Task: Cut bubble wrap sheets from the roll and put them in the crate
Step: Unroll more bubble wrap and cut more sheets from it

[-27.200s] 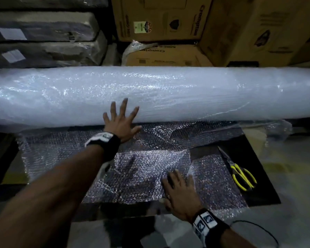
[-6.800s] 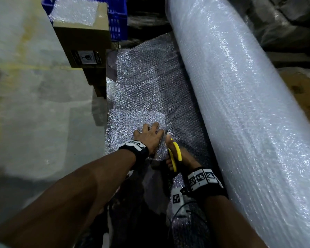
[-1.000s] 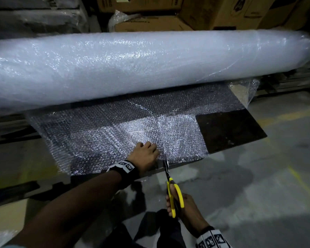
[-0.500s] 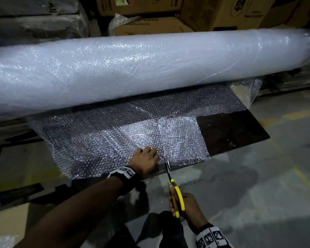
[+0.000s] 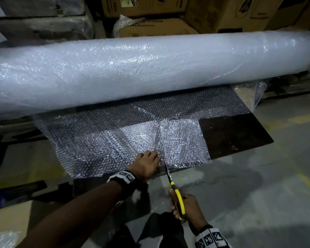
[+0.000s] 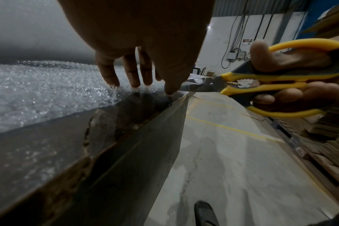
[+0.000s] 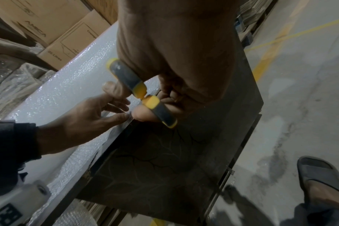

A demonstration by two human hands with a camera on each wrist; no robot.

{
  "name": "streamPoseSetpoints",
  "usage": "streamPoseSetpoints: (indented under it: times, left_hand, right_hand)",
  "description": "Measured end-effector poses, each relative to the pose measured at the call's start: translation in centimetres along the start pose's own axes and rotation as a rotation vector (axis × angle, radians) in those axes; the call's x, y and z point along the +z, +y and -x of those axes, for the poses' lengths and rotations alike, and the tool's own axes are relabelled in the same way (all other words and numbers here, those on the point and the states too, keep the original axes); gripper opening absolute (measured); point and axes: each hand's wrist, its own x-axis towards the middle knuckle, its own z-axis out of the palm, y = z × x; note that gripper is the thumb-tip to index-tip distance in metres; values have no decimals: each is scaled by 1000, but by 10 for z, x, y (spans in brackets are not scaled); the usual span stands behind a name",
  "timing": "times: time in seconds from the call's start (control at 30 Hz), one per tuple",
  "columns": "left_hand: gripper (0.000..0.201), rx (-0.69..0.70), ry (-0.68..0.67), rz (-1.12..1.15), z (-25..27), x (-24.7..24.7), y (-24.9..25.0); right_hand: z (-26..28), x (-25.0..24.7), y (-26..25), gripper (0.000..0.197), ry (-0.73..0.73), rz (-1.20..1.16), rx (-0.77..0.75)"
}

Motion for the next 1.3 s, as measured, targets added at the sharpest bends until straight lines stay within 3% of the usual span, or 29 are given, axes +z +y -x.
streamPoseSetpoints:
  times: [0.17, 0.3, 0.9, 1.1, 1.3]
  left_hand:
    - [37, 47, -50, -44, 7, 0, -2]
    - [53, 69, -85, -49, 10, 0, -2]
    - [43, 48, -40, -58, 9, 5, -2]
    - [41, 41, -64, -37, 10, 6, -3]
    - [44, 59, -62, -45, 8, 5, -6]
  right_hand:
    - [0, 3, -2, 57, -18, 2, 32]
    - [-3, 8, -8, 60, -43, 11, 44]
    - [-9, 16, -25, 58, -58, 59, -1]
    - [-9, 19, -32, 60, -86, 29, 54]
    - [-11, 18, -34, 61, -56, 123, -9]
